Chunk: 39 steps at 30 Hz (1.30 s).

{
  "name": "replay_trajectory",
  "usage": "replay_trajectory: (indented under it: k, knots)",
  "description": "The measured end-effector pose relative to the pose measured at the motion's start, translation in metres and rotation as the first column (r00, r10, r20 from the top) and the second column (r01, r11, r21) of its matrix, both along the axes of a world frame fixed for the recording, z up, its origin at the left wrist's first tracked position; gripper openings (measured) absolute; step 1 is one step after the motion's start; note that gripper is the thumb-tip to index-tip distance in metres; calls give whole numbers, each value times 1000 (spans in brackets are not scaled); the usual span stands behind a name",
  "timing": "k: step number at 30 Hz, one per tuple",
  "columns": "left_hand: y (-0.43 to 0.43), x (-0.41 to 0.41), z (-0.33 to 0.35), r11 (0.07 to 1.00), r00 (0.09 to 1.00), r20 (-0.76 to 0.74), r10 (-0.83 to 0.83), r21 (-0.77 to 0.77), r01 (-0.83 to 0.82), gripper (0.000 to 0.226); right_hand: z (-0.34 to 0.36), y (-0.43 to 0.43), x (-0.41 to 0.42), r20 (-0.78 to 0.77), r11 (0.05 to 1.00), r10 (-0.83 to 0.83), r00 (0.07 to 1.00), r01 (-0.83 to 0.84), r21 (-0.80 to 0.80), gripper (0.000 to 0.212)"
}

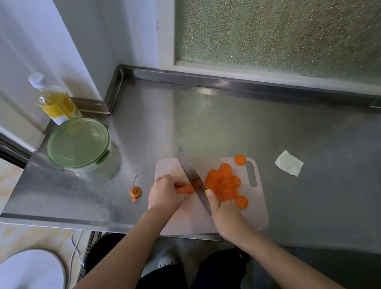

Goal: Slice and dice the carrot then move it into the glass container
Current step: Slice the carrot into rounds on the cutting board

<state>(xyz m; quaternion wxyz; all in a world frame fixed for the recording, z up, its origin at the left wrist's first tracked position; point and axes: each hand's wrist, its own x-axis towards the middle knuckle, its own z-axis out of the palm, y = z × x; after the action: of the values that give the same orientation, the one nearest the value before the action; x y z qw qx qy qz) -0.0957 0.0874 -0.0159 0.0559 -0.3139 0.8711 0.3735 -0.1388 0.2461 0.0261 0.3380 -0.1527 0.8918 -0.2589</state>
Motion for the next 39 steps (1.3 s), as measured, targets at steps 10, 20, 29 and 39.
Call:
replay_trajectory:
  k: [10,20,29,39]
  knots:
    - [4,0,8,1000,1000,-13,-6,1,6,22,-7,-40,-1,-393,980,-62,918,130,149,69]
    - [5,0,15,1000,999,-24,-25,8,26,15,-13,-52,-10,-255,997,-40,966,56,56,63]
    - [0,1,7,1000,1000,-11,-29,3,29,30,-16,-37,-24,-21,972,-233,972,232,-38,70]
    - [2,3,12,999,998,-44,-36,-7,35,27,0,-27,-16,-19,992,-101,995,102,71,59]
